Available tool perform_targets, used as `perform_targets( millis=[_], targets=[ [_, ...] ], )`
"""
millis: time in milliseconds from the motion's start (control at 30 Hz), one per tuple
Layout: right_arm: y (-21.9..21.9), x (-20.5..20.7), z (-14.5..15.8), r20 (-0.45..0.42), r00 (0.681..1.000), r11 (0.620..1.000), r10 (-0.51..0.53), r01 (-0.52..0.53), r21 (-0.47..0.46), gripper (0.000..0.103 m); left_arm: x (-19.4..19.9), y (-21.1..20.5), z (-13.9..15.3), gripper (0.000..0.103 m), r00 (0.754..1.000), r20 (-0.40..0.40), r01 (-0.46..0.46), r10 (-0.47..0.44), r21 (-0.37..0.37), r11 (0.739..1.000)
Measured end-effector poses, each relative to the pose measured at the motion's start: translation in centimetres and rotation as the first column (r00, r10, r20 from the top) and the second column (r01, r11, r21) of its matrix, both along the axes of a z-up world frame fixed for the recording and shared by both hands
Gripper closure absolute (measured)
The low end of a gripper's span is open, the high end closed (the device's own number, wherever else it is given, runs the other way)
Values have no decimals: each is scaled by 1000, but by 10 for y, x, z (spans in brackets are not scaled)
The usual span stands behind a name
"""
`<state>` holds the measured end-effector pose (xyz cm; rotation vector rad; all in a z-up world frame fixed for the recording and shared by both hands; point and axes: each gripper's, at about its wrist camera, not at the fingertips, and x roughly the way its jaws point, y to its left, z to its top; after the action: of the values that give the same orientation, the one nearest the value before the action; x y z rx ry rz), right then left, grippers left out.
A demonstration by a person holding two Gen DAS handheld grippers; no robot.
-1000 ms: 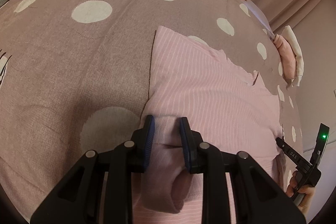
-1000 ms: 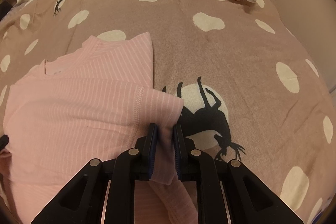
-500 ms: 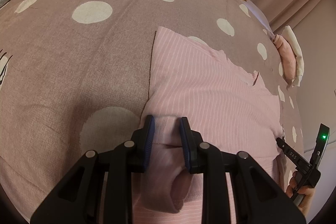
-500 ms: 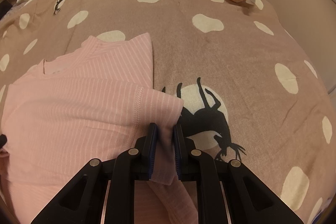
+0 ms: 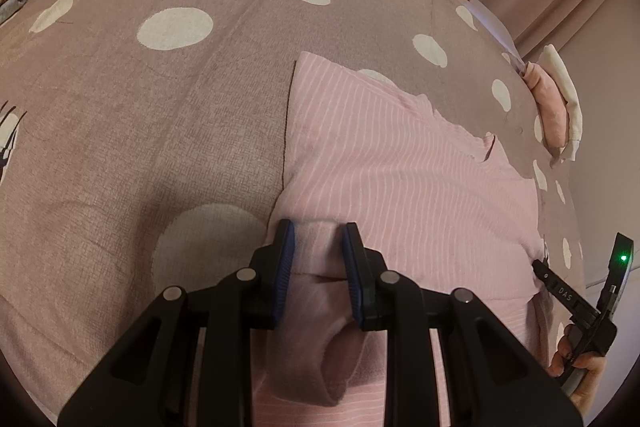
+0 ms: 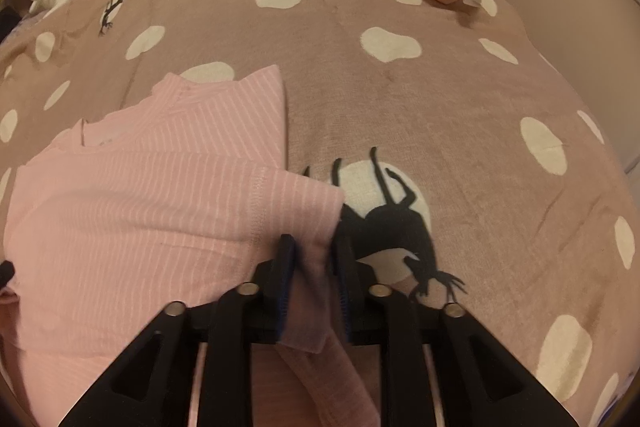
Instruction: Fold small clothes
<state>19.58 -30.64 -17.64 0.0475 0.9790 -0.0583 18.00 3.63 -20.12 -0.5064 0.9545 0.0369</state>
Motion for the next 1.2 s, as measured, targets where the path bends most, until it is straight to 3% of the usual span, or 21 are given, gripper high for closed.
perform_targets(
  millis=[33, 100, 233, 367, 433, 500, 600, 700, 800, 900, 1100, 1200],
  targets=[
    [-2, 0, 0, 0, 1000, 1000, -12, 12, -12, 65, 0, 0, 1, 78, 1000, -2, -1, 1, 6, 1000],
    [-9, 0, 1, 0, 999, 999, -35, 35, -2, 57, 1, -1, 1, 78, 1000, -6, -6, 6, 10, 1000],
    [-21, -5, 4, 0, 999, 997, -41, 41, 63, 57, -1, -2, 6, 78, 1000, -18, -19, 19, 16, 1000],
    [-30, -17, 13, 30, 998, 998, -57, 56, 25, 57, -15, -9, 23, 76, 999, -38, -16, 19, 85, 996],
    [-35, -28, 21, 53, 997, 998, -60, 59, 7, 57, -28, -11, 34, 71, 1000, -7, -7, 8, 102, 995],
    [-40, -39, 29, 76, 996, 999, -48, 46, 30, 57, -47, -12, 49, 52, 999, 32, -6, 3, 113, 994],
    [-50, -60, 46, 113, 993, 995, -22, 10, 100, 53, -69, -13, 65, 31, 998, 60, -8, -1, 141, 990],
    [-54, -83, 65, 164, 986, 992, -8, -12, 125, 36, -90, -14, 75, 18, 997, 78, -4, -9, 167, 986],
    [-52, -103, 78, 202, 979, 991, 8, -34, 126, 34, -111, -10, 78, 10, 996, 89, 4, -17, 144, 990],
    [-46, -121, 86, 222, 975, 993, 24, -49, 111, 30, -126, -8, 73, 8, 996, 80, 26, -35, 100, 995],
    [-38, -144, 90, 243, 968, 996, 55, -71, 59, 27, -143, -14, 59, 8, 997, 41, 55, -61, 134, 989],
    [-37, -151, 87, 237, 969, 996, 68, -81, 47, 27, -148, -13, 44, 8, 998, -5, 67, -67, 108, 992]
  ],
)
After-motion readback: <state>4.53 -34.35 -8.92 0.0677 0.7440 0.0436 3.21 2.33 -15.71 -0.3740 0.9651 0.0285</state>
